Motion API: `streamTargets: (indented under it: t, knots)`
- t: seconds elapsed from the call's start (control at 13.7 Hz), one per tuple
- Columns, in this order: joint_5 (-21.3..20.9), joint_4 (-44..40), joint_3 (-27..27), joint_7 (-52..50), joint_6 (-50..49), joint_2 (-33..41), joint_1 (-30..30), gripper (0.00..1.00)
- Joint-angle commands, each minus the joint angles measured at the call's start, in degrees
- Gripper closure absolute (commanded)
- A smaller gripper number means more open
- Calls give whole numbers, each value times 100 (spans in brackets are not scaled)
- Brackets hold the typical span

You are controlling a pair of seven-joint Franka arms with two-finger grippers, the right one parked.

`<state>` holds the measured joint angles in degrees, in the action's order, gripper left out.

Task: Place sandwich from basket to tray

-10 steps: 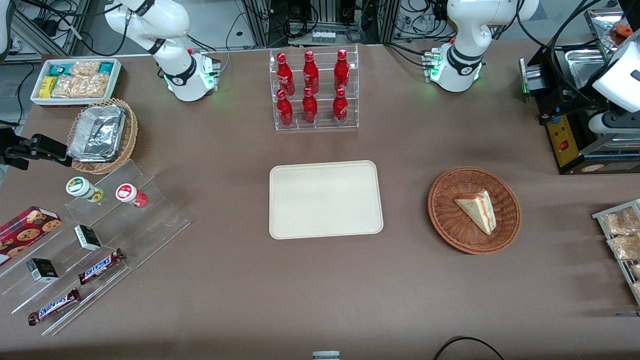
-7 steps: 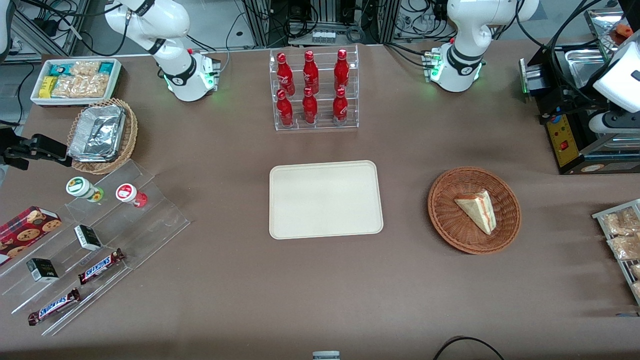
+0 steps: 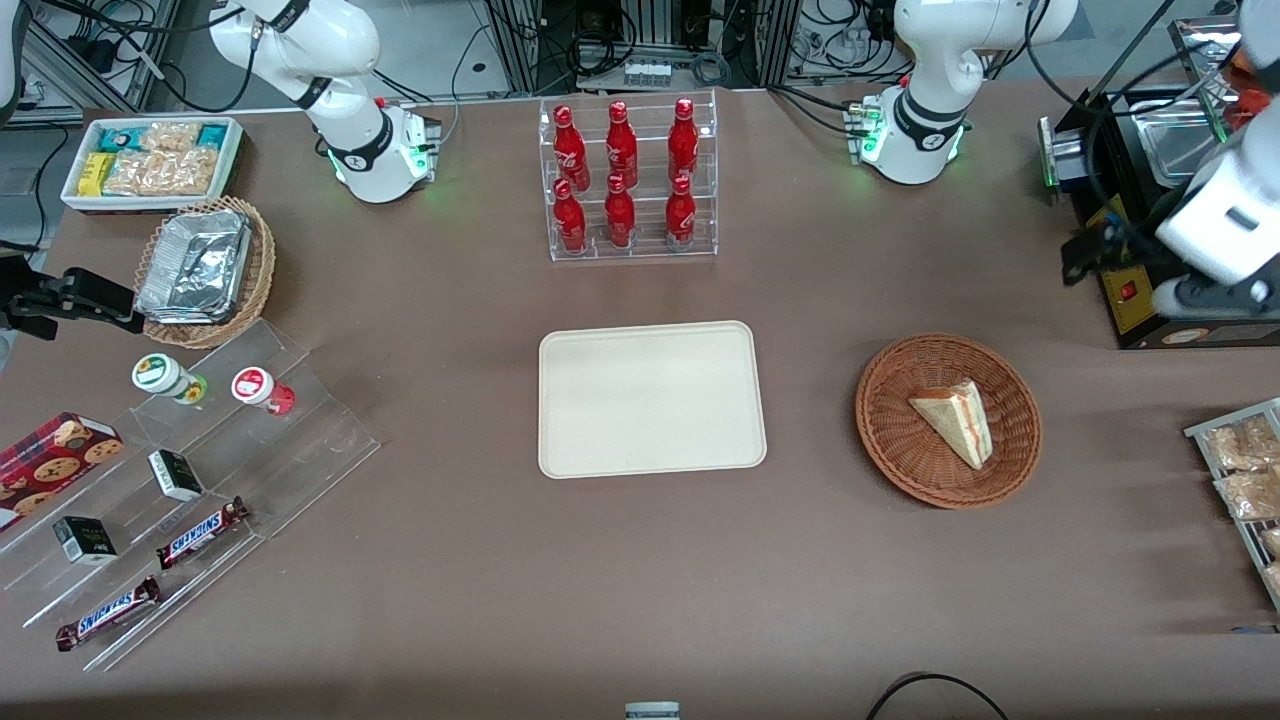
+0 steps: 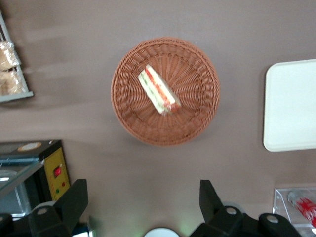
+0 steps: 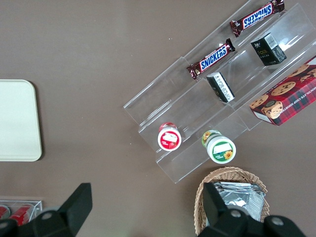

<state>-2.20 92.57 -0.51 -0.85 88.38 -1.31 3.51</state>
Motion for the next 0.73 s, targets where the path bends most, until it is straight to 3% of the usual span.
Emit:
streamTargets:
  t: [0.0, 0.44, 0.66]
  knots:
    - [35, 576, -36, -73, 652, -36, -52, 0]
    - [0, 2043, -28, -1064, 2594, -186, -61, 0]
    - [9, 2353, -28, -1871, 3105, -439, -70, 0]
